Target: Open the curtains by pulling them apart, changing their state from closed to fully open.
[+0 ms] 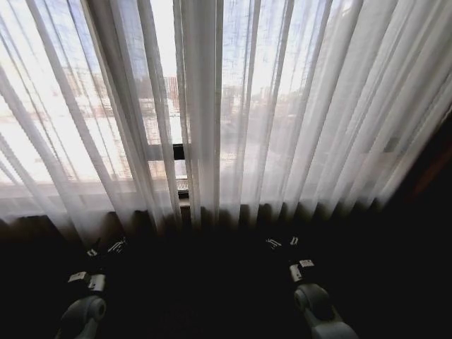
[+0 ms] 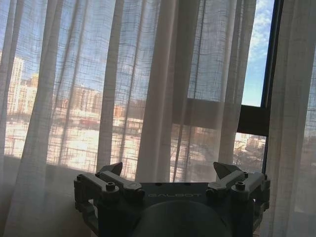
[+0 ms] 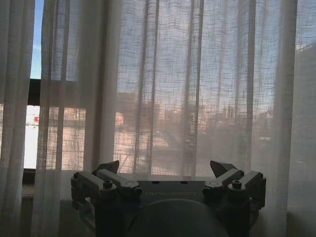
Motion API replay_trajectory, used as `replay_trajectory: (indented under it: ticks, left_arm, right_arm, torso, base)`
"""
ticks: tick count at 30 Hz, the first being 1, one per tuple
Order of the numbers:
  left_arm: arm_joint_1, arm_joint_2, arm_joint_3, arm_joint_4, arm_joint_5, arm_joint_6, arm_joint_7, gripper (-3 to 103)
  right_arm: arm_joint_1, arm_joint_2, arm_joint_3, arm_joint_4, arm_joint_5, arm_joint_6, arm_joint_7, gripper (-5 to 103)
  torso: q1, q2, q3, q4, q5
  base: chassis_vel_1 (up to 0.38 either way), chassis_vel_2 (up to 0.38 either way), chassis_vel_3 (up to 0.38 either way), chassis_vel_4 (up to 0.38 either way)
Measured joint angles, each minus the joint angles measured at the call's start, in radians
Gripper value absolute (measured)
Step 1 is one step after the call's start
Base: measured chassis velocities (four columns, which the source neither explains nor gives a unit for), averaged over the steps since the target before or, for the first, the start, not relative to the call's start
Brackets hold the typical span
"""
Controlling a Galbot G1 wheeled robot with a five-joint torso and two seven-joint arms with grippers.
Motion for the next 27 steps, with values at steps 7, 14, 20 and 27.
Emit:
replay_trajectory:
  ticks: [7, 14, 20, 27]
  left_arm:
    - [0.0, 0.0, 0.0, 0.0, 0.0, 0.0, 0.0, 100]
    - [0.0, 0.0, 0.0, 0.0, 0.0, 0.0, 0.0, 100]
    - [0.0, 0.0, 0.0, 0.0, 0.0, 0.0, 0.0, 100]
    - [0.0, 0.0, 0.0, 0.0, 0.0, 0.0, 0.0, 100]
  right_arm:
    - [0.003, 0.0, -0.004, -0.002, 0.001, 0.001, 0.0, 100]
    - [0.001, 0.003, -0.007, -0.002, 0.003, 0.001, -0.004, 100]
    - [-0.002, 0.009, -0.015, -0.005, -0.003, 0.007, -0.013, 100]
    - [0.001, 0.016, -0.031, -0.017, -0.011, 0.034, -0.026, 100]
  torso:
    - [0.0, 0.0, 0.0, 0.0001, 0.0]
    - [0.0, 0.0, 0.0, 0.0, 0.0]
    - [0.001, 0.0, 0.0, -0.0002, 0.0003]
    - [0.0, 0.0, 0.0, 0.0001, 0.0008]
  base:
    - [-0.15, 0.175, 0.165, -0.148]
    - [-0.28, 0.269, 0.25, -0.286]
    - [-0.344, 0.326, 0.362, -0.332]
    - [-0.332, 0.352, 0.34, -0.345]
